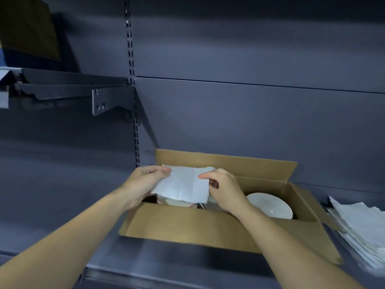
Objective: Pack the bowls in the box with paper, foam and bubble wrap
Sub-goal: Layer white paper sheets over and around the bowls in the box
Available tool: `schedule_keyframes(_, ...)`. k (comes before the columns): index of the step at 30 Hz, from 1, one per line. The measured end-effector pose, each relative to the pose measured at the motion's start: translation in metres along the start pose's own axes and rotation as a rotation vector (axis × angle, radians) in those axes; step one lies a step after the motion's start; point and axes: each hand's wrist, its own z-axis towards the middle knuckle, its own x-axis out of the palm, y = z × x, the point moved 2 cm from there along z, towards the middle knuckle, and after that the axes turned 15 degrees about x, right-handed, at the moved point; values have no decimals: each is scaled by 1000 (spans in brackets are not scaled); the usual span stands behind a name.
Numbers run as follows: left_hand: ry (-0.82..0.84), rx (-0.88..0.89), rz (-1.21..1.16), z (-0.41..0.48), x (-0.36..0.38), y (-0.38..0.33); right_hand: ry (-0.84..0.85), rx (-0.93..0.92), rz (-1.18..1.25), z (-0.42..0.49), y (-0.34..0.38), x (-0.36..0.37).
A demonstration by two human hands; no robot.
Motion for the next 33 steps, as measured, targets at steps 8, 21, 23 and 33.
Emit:
schedule_keyframes(8,147,234,230,0,-20,-11,-26,56,58,12,2,-3)
schedule_keyframes(21,-23,559,706,54,-26,9,-110,185,28,47,14,11)
schedule_keyframes(23,-19,567,718,55,-26,14,-90,209,37,47,9,18)
schedule_keyframes(33,-71,701,724,62,-26,5,-90,260,133,48,12,24)
